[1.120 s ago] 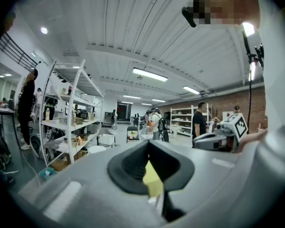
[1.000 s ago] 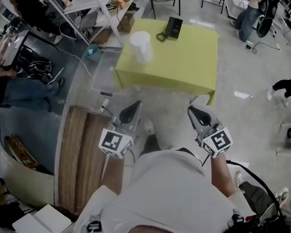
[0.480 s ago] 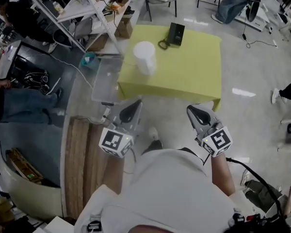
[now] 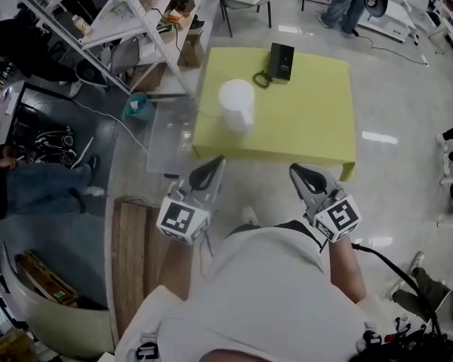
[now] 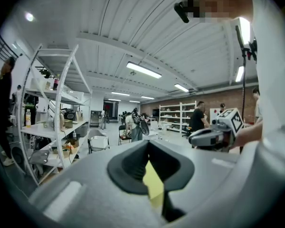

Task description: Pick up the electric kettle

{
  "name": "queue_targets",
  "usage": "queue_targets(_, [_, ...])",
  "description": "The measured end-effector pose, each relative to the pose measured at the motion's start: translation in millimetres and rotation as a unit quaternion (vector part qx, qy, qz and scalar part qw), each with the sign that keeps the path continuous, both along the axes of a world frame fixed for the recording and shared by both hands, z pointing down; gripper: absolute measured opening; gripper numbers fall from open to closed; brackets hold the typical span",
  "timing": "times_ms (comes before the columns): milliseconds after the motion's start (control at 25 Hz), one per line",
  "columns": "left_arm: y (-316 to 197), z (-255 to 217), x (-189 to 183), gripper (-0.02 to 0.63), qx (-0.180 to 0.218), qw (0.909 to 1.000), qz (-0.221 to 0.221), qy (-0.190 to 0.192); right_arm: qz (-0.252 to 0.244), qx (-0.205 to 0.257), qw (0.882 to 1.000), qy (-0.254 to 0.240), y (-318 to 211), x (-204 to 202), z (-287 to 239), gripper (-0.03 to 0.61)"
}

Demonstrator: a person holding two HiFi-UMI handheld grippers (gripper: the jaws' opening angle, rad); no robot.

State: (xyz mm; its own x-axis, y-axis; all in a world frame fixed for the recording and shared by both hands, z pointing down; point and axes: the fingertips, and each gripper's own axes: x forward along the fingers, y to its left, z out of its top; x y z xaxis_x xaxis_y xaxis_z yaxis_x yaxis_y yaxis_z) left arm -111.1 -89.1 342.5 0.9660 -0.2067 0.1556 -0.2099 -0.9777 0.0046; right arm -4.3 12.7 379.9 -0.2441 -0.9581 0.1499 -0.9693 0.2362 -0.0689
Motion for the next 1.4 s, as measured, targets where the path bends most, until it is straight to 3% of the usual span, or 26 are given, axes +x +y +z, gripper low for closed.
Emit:
queue_targets(360, [-47.7, 12.1, -5.4, 0.005, -0.013, 0.9999, 0.002, 0.001, 0.003, -0.016, 1.000, 0.001, -46.6, -3.1, 11.0, 0.017])
queue_targets(720, [-72.8, 16.4, 1.7, 0.005, -0.023, 0.9993, -0.029, 0.002, -0.036, -0.030, 0.999, 0.001, -82.9, 11.4, 15.7, 0.017])
queue_targets(1120, [-87.8, 32.6, 24.7, 0.005, -0.033, 0.9940, -0.104, 0.001, -0.119, -0.058, 0.991, 0.005, -131.9, 46.3, 46.1, 0.025])
queue_targets(1400, [-105.7, 43.3, 33.6, 0.005, -0.051, 0.9854, -0.163, 0.003, -0.172, -0.084, 0.982, -0.001, -166.7, 65.0, 78.0, 0.037])
